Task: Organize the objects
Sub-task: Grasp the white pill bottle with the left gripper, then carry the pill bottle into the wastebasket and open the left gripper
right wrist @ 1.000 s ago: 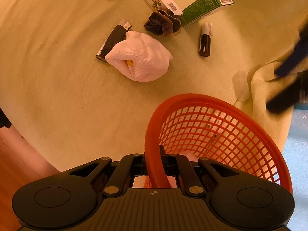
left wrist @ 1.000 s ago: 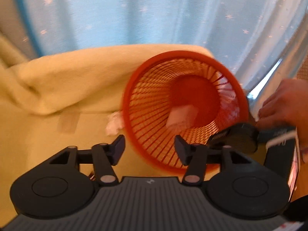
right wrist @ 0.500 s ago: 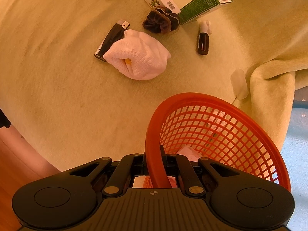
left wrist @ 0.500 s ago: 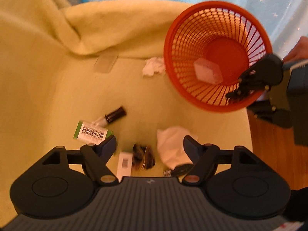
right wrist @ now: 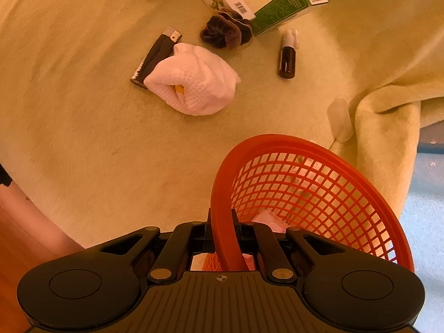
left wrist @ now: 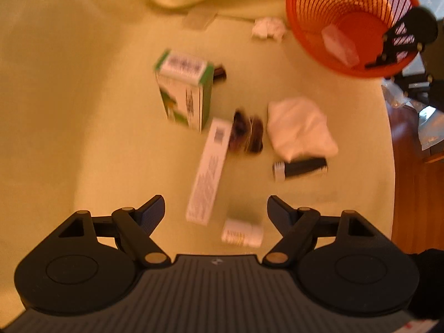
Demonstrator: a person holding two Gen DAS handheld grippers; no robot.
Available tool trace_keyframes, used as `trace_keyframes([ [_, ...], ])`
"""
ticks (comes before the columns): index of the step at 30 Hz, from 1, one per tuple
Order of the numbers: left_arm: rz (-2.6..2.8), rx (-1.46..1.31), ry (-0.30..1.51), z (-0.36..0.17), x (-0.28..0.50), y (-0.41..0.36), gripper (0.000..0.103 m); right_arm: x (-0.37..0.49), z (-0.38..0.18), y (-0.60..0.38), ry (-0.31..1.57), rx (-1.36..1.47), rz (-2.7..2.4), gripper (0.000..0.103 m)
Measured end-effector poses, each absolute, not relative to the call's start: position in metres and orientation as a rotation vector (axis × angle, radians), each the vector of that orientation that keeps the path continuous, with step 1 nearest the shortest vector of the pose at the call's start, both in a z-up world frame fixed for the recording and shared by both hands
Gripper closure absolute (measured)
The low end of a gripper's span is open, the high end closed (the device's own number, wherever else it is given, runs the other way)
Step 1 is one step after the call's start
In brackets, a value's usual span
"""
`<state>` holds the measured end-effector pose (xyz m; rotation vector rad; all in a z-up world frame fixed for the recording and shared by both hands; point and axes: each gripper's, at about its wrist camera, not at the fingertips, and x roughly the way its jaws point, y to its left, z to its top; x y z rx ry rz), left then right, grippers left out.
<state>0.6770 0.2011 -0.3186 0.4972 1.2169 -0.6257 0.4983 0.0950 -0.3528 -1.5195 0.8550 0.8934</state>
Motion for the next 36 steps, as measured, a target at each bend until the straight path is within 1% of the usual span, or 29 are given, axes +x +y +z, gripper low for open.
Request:
trace_keyframes([
  [6,-0.628,0.490,1.248,-0.344,0.648,0.205,0.026,0.496,-0.352,0.093,0.834,-1.516,0.886,0.100],
  [8,-0.622,0.500,1.253,-0.353,0.642,0.205,0.028,0.496,-0.352,0.093,0.831,-1.518,0.888,0.100],
  [12,-0.623,0.561,1.240,-0.371,0.634,0.200,0.037,0.497,-0.353,0.093,0.825,-1.524,0.896,0.100],
  [18,-0.634,0.585,1.236,-0.384,0.633,0.199,0.039,0.495,-0.355,0.094,0.820,-1.537,0.904,0.100],
  [21,-0.646,0.605,1.232,-0.390,0.633,0.197,0.047,0.494,-0.357,0.094,0.817,-1.541,0.908,0.101],
  [24,-0.645,0.616,1.227,-0.393,0.635,0.195,0.049,0.492,-0.358,0.093,0.813,-1.548,0.911,0.101],
  [26,-0.646,0.616,1.229,-0.395,0.636,0.194,0.053,0.491,-0.358,0.093,0.812,-1.551,0.912,0.101],
  [27,-0.646,0.620,1.230,-0.396,0.636,0.194,0.058,0.491,-0.358,0.093,0.812,-1.552,0.912,0.101],
  [28,-0.648,0.625,1.235,-0.397,0.636,0.193,0.060,0.491,-0.359,0.093,0.812,-1.554,0.912,0.101],
  [36,-0.658,0.585,1.250,-0.379,0.634,0.193,0.061,0.490,-0.359,0.094,0.813,-1.567,0.914,0.101],
])
